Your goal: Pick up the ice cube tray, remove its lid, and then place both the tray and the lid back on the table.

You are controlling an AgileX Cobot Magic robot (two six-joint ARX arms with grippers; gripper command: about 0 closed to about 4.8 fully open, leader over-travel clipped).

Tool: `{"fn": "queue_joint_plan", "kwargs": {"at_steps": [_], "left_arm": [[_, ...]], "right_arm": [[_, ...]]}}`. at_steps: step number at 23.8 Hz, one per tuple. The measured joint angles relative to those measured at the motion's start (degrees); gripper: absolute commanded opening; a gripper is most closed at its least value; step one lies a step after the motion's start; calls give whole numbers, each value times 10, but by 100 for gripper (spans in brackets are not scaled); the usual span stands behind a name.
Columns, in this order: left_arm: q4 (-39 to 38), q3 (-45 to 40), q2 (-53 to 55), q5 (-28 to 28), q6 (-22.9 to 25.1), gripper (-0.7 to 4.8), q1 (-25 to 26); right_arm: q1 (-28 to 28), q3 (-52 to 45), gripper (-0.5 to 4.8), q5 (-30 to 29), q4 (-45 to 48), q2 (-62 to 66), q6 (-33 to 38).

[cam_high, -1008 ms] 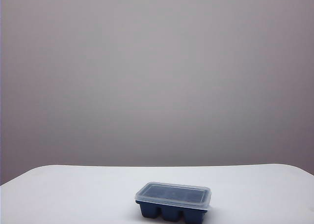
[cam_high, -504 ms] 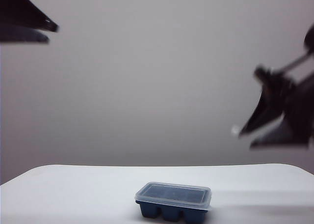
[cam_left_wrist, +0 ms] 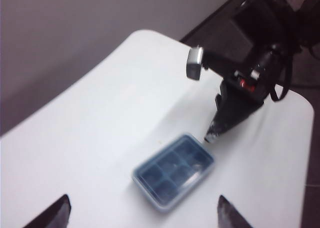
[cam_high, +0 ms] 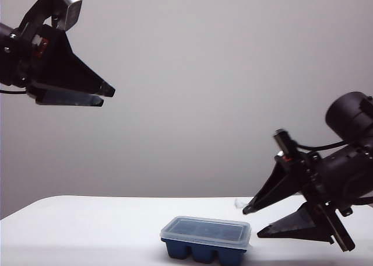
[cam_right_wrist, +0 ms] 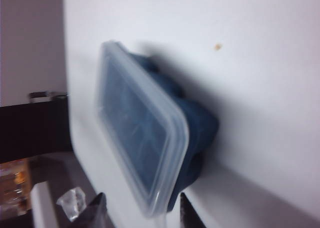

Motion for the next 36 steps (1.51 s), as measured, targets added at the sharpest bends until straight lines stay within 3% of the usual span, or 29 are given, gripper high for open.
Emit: {"fn": "queue_joint_plan", "kwargs": {"at_steps": [8, 17, 19, 30, 36], "left_arm": [[12, 0, 0, -6, -3, 380, -1], [13, 0, 0, -6, -8, 379, -1], [13, 0, 0, -6, -7, 375, -1], [18, 0, 1, -6, -8, 375, -1], [18, 0, 1, -6, -8, 375, -1]], "right_arm": [[13, 77, 180, 29, -40, 33, 3], [14, 83, 175, 47, -94, 38, 2], [14, 84, 111, 47, -95, 38, 2], [24, 112, 104, 34, -106, 38, 3], [28, 113, 19, 34, -111, 38, 3]]}}
